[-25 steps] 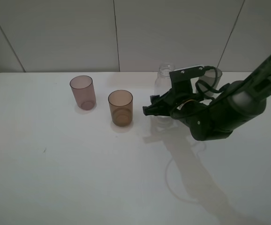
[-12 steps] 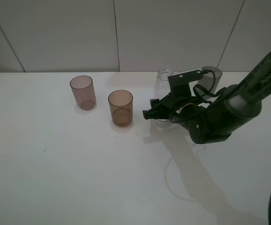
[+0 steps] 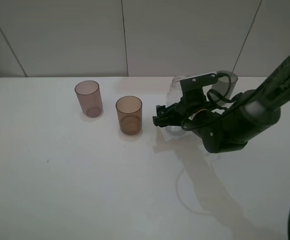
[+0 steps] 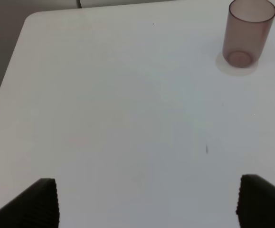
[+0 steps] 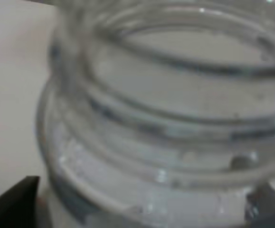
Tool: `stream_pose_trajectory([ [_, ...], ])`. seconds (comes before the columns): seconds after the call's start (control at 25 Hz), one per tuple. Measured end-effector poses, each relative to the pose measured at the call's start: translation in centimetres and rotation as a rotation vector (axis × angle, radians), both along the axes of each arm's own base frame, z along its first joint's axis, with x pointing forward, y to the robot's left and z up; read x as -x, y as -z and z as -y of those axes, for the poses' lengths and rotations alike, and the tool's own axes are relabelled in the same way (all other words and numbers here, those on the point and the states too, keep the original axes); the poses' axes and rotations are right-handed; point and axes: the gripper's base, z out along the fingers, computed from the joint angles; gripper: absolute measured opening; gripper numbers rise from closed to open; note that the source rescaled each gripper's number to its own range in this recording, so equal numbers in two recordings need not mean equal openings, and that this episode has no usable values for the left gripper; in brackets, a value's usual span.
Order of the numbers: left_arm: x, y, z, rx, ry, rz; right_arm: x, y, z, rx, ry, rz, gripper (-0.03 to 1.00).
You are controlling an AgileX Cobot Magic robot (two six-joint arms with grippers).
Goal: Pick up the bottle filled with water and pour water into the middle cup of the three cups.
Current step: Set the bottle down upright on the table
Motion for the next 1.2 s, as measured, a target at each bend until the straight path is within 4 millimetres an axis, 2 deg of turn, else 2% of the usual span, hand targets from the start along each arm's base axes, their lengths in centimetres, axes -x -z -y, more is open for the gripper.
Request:
stream_pose_trajectory([
  [0.08, 0.0, 0.0, 0.0, 0.000, 0.000, 0.000, -0.1, -0.8, -0.1, -0.012, 0.000, 0.018, 1.00],
  [0.2, 0.0, 0.0, 0.0, 0.000, 0.000, 0.000, -0.2, -3.1, -0.1, -0.046, -0.002, 0.074, 1.00],
  [0.4, 0.0, 0.0, 0.0, 0.000, 0.000, 0.000, -0.1, -8.4, 0.1, -0.107, 0.003, 0.195, 1.00],
  [0.48, 0.0, 0.0, 0.0, 0.000, 0.000, 0.000, 0.4, -10.3, 0.5, -0.119, 0.019, 0.185, 1.00],
  [0.6, 0.0, 0.0, 0.0, 0.000, 0.000, 0.000, 1.6, -12.8, 1.2, -0.165, 0.054, 0.074, 1.00],
  [0.84, 0.0, 0.0, 0.0, 0.000, 0.000, 0.000, 5.2, -13.8, 2.1, -0.212, -0.068, -0.359, 1.00],
  [0.92, 0.0, 0.0, 0.0, 0.000, 0.000, 0.000, 5.9, -13.8, 3.3, -0.212, -0.076, -0.492, 1.00],
  [1.04, 0.0, 0.0, 0.0, 0.000, 0.000, 0.000, 6.6, -14.1, 6.1, -0.200, -0.013, -0.642, 1.00],
  [1.2, 0.0, 0.0, 0.0, 0.000, 0.000, 0.000, 7.8, -16.4, 10.8, -0.182, 0.134, -0.668, 1.00],
])
